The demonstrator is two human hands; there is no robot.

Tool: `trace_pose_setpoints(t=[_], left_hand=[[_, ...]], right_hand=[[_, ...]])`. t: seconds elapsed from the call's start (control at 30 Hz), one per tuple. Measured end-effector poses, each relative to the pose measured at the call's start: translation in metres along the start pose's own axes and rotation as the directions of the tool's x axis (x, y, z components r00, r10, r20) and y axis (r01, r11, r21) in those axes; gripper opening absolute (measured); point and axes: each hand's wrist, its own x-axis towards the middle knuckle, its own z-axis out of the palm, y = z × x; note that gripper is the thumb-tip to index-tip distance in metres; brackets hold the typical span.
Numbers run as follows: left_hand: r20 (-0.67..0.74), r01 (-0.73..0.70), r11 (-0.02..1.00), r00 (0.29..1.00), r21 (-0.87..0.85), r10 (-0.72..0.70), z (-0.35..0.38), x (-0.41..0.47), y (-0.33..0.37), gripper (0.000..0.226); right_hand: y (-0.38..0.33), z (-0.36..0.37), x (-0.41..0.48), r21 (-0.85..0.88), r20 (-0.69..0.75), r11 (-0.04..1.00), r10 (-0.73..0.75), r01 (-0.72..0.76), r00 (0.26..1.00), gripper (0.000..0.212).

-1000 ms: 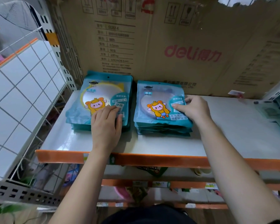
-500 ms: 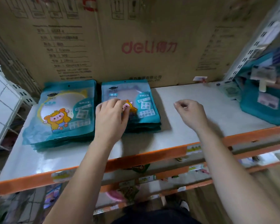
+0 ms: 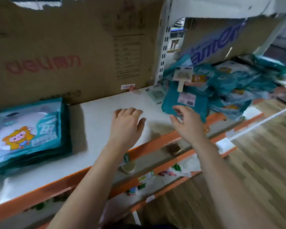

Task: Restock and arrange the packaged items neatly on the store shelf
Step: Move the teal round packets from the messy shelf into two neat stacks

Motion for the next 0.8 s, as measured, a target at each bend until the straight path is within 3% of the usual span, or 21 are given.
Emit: trace_pose_setpoints(t=[0.3, 0.5, 0.8], left_hand=[[0.02, -0.055, 0.997, 0.998, -0.062, 0.057, 0.055, 0.06, 0.161, 0.035], [0.021, -0.094, 0.992, 0.995, -0.085, 0.096, 0.081, 0.103, 0.216, 0.033], [0.014, -0.129, 0.98, 0.991, -0.153, 0.132, 0.147, 0.205, 0.289, 0.036]], right_hand=[[0.118, -0.1, 0.021, -0.07, 0.002, 0.997, -0.035, 0.035, 0.999, 0.035], [0.177, -0.135, 0.04, -0.028, -0.036, 1.0, -0.005, 0.004, 0.999, 0.035], [0.291, -0.179, 0.114, -0.102, -0.054, 0.994, 0.028, -0.034, 0.998, 0.03]])
